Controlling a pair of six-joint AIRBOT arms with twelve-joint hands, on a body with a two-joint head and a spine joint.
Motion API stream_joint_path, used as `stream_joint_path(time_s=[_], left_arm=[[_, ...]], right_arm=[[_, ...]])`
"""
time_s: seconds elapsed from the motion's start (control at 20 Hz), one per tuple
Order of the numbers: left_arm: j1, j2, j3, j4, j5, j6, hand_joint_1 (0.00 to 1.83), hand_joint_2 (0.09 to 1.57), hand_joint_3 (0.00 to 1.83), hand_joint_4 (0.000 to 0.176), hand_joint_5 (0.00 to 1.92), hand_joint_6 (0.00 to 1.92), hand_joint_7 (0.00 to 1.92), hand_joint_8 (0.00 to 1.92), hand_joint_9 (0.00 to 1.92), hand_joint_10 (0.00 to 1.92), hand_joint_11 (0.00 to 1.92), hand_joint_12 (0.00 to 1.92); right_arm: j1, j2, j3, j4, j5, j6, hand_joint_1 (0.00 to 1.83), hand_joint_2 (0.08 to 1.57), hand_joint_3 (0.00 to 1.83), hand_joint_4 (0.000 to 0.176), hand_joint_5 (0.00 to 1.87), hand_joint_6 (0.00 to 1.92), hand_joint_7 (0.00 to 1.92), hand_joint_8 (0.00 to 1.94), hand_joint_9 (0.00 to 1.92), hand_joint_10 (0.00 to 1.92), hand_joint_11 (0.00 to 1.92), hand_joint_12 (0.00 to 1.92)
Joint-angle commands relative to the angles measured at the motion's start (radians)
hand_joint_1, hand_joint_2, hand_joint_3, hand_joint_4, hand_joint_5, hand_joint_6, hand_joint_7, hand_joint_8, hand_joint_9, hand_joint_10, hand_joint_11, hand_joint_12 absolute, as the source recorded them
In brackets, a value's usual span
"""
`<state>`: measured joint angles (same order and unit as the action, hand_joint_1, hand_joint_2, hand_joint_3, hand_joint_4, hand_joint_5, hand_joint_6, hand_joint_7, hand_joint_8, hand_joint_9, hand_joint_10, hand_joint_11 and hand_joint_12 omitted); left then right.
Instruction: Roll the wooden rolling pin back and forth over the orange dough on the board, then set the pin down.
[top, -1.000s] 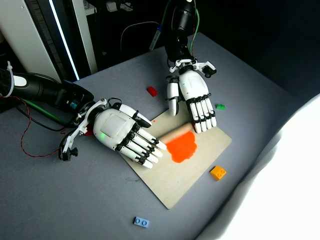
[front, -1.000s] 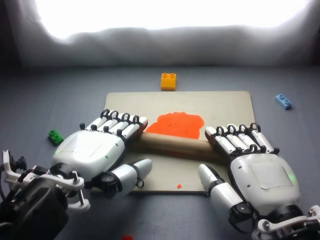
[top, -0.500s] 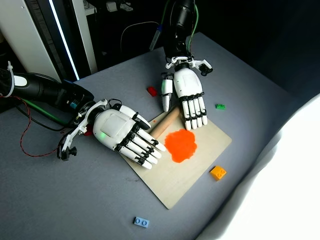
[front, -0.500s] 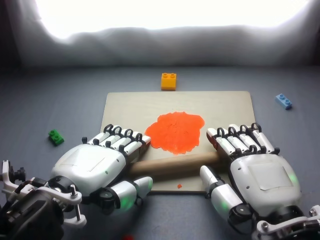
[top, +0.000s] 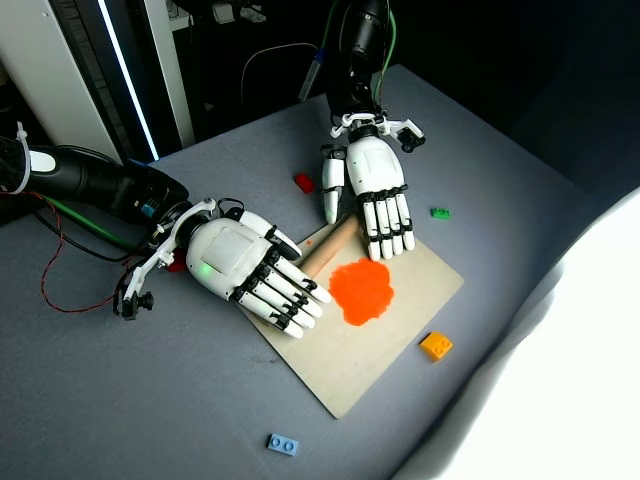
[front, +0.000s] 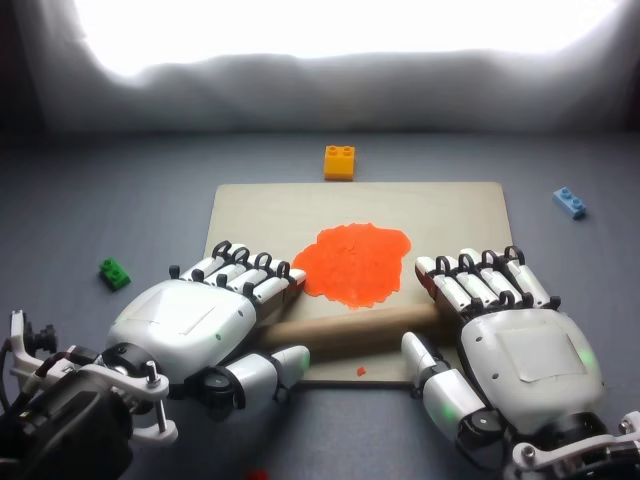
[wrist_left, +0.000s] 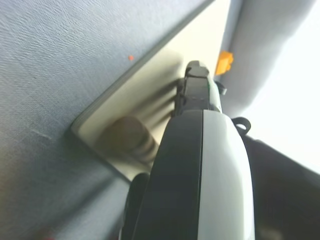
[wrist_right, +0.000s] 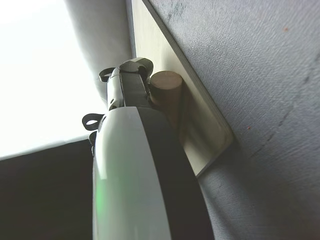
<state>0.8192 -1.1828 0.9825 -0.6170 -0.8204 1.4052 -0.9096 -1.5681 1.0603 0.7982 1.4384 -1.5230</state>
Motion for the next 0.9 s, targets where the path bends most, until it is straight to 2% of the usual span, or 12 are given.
stream_joint_path(time_s=[0.0,0.2,0.85], left_arm=[[-0.012,-0.005,0.006,0.029,-0.071,0.002,0.0,1.52,0.0,0.0,0.16,0.01,0.17,0.01,0.11,0.01,0.01,0.01],[-0.026,-0.012,0.014,0.029,-0.071,0.002,0.0,1.51,0.0,0.0,0.12,0.0,0.11,0.0,0.06,0.0,0.0,0.0],[-0.083,-0.03,0.044,0.029,-0.06,0.002,0.0,1.52,0.0,0.0,0.17,0.01,0.17,0.01,0.1,0.01,0.02,0.01]], right_arm=[[-0.019,-0.006,-0.003,0.022,0.014,-0.001,0.0,1.57,0.07,0.0,0.3,0.0,0.35,0.0,0.29,0.0,0.0,0.57],[-0.018,-0.006,-0.003,0.023,0.025,-0.007,0.0,1.57,0.05,0.0,0.3,0.01,0.34,0.0,0.27,0.0,0.0,0.54],[0.007,-0.006,-0.002,0.018,0.063,-0.018,0.0,1.57,0.05,0.0,0.28,0.0,0.33,0.0,0.27,0.0,0.0,0.54]])
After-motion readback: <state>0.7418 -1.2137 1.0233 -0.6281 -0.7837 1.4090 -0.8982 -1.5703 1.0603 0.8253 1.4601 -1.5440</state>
